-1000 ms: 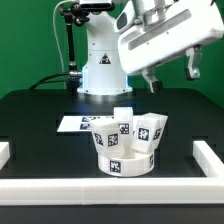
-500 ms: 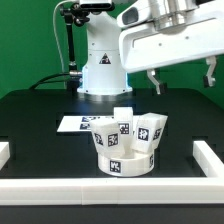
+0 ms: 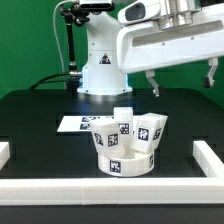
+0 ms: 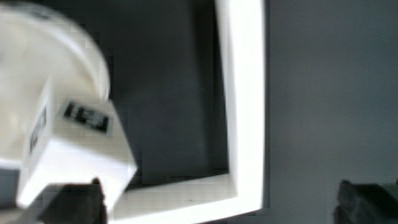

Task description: Assemble stool

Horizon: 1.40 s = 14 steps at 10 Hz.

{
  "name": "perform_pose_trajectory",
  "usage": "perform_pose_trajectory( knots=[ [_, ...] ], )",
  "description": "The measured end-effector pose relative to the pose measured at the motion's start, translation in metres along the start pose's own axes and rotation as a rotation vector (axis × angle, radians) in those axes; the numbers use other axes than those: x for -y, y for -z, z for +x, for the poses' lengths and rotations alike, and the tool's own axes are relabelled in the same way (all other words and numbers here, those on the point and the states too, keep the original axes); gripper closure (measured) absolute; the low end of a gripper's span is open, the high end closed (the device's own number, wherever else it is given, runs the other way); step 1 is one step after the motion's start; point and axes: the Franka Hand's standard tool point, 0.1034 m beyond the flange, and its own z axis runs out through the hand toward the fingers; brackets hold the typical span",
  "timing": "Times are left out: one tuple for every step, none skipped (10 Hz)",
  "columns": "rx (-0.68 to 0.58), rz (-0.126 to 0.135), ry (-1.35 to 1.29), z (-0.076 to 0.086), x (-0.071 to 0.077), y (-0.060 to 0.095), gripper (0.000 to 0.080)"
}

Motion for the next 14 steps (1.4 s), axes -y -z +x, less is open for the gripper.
perform_pose_trajectory(
  knots=[
    [0.008,-0.023,0.188,0.0,-0.003,-0.001,0.0151],
    [0.019,-0.041,0.325,0.003,-0.004,-0.001,0.0151],
    [0.041,-0.06,0.449,0.009,-0.002,-0.001,0.0151],
    [0.047,-0.074,0.558,0.011,-0.003,-0.001,0.0151],
    [0.052,-0.074,0.619,0.01,-0.004,-0.002,0.0151],
    [0.055,-0.075,0.671,0.01,-0.005,-0.002,0.0151],
    [0.059,-0.075,0.729,0.01,-0.006,-0.002,0.0151],
    [0.069,-0.073,0.782,0.009,-0.011,-0.003,0.0151],
    [0.087,-0.07,0.766,0.009,-0.021,-0.004,0.0151],
    [0.096,-0.071,0.715,0.01,-0.029,-0.006,0.0151],
    [0.099,-0.073,0.698,0.011,-0.035,-0.009,0.0151],
    [0.102,-0.074,0.695,0.01,-0.038,-0.01,0.0151],
    [0.101,-0.073,0.696,0.01,-0.037,-0.01,0.0151],
    [0.102,-0.073,0.696,0.01,-0.037,-0.011,0.0151]
  ],
)
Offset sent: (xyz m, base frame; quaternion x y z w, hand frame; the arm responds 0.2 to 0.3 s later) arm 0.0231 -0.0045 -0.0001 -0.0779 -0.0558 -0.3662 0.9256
